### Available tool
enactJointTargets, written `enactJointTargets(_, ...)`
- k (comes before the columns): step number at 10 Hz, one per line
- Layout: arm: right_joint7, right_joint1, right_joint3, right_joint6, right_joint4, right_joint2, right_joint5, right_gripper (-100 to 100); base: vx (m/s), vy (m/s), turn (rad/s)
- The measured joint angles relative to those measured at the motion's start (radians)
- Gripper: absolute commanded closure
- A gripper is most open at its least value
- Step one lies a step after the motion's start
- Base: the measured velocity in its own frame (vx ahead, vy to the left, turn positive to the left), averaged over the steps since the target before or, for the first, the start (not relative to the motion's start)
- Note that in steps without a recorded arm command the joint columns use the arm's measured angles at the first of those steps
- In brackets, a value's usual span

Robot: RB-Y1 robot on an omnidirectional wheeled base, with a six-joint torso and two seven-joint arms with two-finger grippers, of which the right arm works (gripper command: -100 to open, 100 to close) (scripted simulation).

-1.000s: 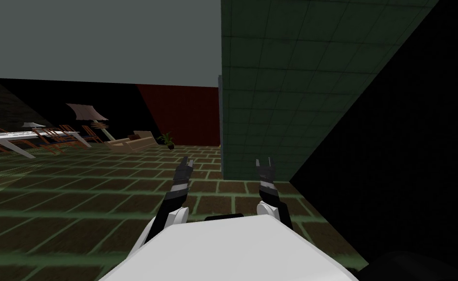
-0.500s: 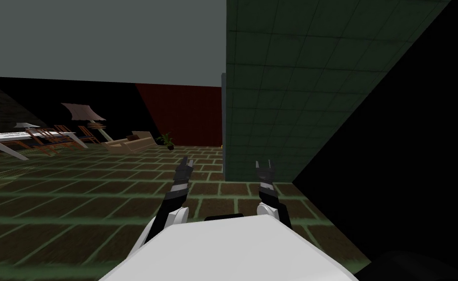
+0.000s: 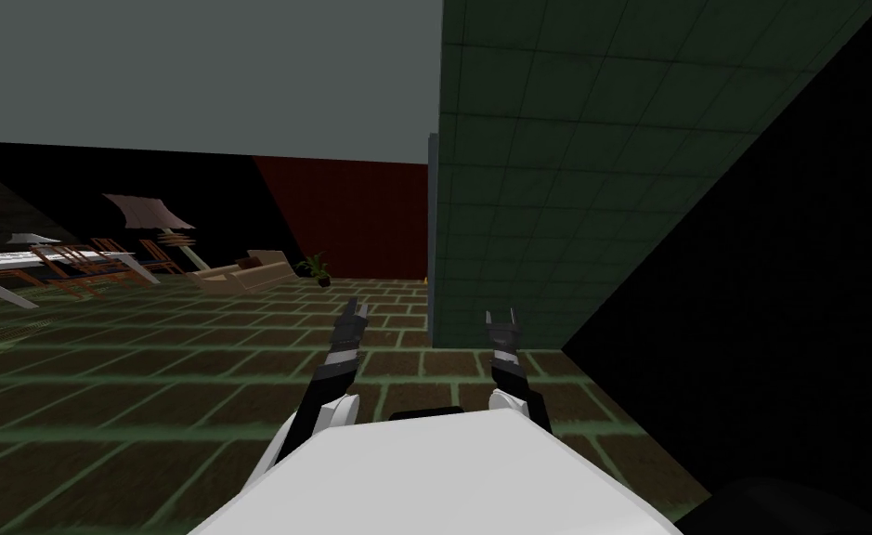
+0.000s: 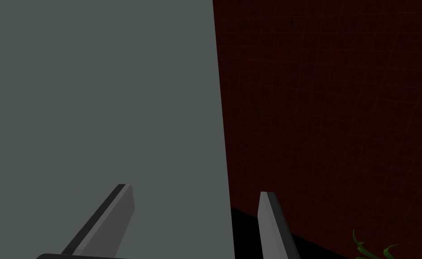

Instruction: Push the door open

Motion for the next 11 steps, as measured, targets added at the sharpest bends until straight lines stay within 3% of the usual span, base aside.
enactJointTargets(11, 0.003, 0.013, 0.054, -0.043, 0.083, -0.029, -0.233, -100, 0.083, 0.099, -0.014)
